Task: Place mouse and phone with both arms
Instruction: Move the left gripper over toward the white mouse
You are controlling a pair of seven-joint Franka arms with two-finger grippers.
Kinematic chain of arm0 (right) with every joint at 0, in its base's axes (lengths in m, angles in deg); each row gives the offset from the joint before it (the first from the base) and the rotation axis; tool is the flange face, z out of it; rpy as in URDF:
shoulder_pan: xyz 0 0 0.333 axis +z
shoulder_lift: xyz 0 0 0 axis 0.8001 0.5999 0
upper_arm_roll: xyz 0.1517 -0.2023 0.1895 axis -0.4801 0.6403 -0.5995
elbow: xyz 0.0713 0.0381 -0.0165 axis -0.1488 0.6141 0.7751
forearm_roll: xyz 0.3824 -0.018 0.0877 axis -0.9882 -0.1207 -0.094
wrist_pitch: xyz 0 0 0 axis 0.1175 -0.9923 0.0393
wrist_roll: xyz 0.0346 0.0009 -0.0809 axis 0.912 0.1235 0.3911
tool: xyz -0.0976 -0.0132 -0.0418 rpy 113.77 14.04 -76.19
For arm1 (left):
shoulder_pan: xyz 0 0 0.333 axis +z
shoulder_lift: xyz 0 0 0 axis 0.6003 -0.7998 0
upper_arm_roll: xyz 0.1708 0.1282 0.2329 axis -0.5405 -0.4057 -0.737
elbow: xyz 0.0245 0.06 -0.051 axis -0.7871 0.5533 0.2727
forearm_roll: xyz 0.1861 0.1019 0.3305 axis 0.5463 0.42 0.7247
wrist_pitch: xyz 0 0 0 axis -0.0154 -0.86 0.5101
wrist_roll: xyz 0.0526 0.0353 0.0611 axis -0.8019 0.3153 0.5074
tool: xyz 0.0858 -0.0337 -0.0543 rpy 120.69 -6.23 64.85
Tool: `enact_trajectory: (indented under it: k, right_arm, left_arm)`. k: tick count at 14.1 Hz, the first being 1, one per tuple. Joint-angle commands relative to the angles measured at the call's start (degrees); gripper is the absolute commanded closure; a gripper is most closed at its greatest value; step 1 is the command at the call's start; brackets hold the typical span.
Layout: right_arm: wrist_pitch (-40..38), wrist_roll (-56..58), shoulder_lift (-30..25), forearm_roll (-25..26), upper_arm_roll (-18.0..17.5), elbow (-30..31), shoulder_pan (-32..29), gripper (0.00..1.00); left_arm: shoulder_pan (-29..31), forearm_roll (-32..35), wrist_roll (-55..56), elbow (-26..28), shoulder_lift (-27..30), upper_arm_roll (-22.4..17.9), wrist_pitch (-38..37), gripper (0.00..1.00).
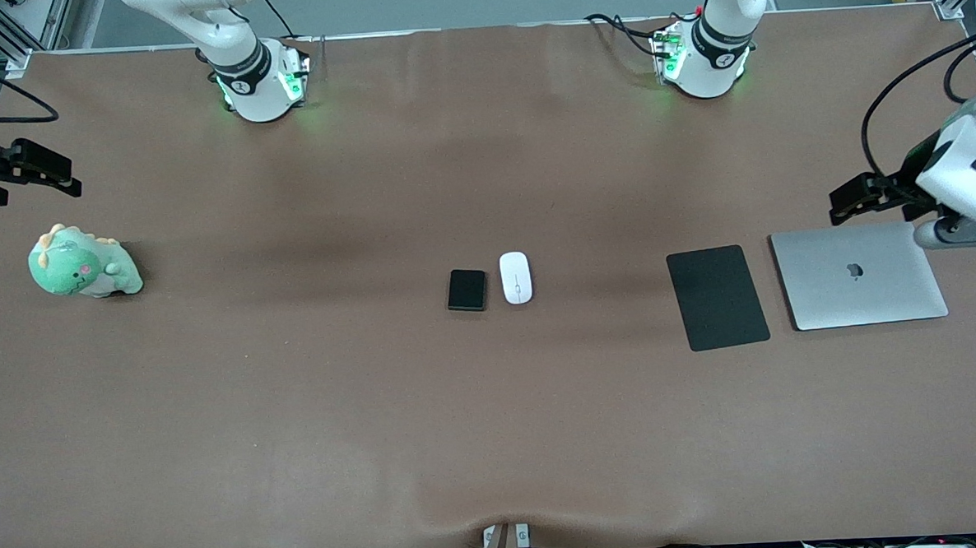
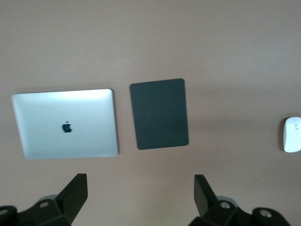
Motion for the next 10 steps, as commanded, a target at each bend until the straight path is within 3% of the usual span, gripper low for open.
enact_trajectory:
  k: [1, 10]
  right_arm:
    - [0.2, 0.1, -0.2, -0.4, 0.4, 0.1, -0.2, 0.0]
    - [-1.1, 0.4, 0.5, -0.1, 0.9, -0.9, 0.4, 0.0]
  left_arm:
    - [-1.5, -1.4, 1.9, -1.0, -4.1, 1.3, 0.2, 0.0]
    - [-12.2, -3.6, 11.7, -0.7, -16.2, 1.4, 12.3, 0.0]
